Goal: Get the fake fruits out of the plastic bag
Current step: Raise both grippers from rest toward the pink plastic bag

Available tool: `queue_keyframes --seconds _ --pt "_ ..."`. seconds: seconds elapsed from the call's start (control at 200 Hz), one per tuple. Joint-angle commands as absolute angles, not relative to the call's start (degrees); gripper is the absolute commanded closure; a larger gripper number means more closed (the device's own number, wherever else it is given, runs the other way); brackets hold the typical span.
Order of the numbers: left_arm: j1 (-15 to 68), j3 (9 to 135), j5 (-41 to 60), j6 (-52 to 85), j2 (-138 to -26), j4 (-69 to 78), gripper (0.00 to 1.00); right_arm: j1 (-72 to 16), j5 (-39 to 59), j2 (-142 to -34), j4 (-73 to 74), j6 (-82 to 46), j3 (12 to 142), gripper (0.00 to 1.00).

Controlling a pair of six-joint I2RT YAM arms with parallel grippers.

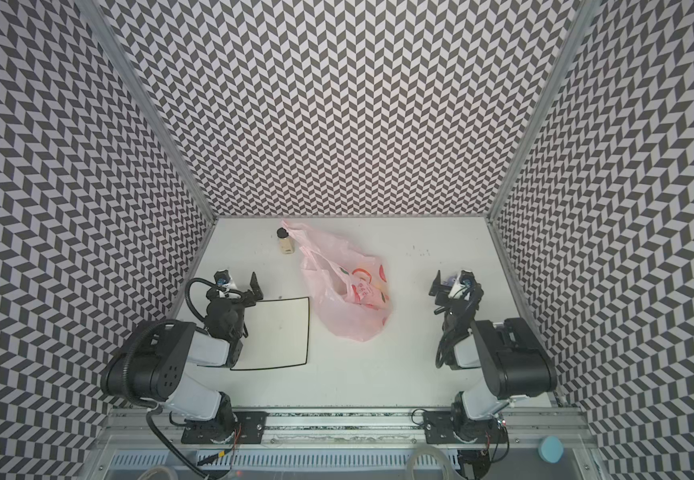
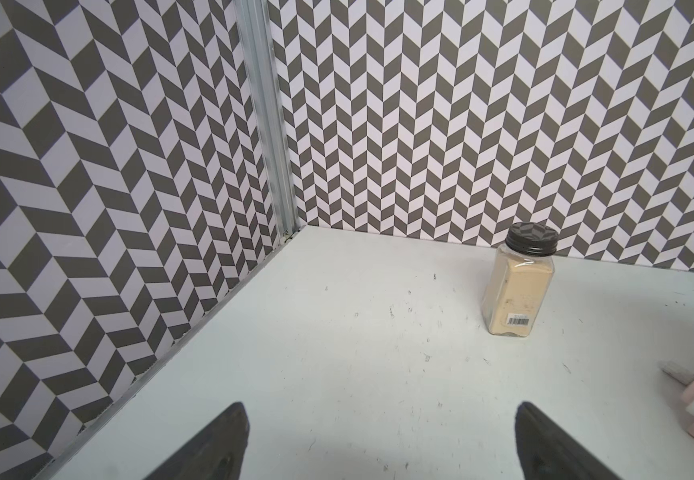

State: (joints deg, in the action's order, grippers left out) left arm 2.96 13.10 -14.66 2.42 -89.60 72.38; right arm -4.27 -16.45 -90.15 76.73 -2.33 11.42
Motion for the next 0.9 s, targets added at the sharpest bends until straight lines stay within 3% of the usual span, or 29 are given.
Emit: queue_keyframes --seconds 0.0,0.611,0.756,0.897 --pt "2.64 13.54 -14.24 2.42 -89.04 73.86 0.0 -4.52 -16.59 -90.0 80.21 -1.5 11.25 0.0" --pt "2.64 13.08 -13.69 2.17 -88.82 74.59 0.0 -4.55 -16.74 -88.78 78.5 -1.67 11.45 0.0" --pt "2.69 12.84 -11.34 0.79 -81.62 69.69 0.0 -4.72 -16.73 -80.58 74.78 -1.36 9.51 0.0" --pt "2.68 16.77 -11.66 3.37 -70.39 52.29 0.0 -4.74 -17.08 -65.68 56.61 -6.24 11.59 0.0"
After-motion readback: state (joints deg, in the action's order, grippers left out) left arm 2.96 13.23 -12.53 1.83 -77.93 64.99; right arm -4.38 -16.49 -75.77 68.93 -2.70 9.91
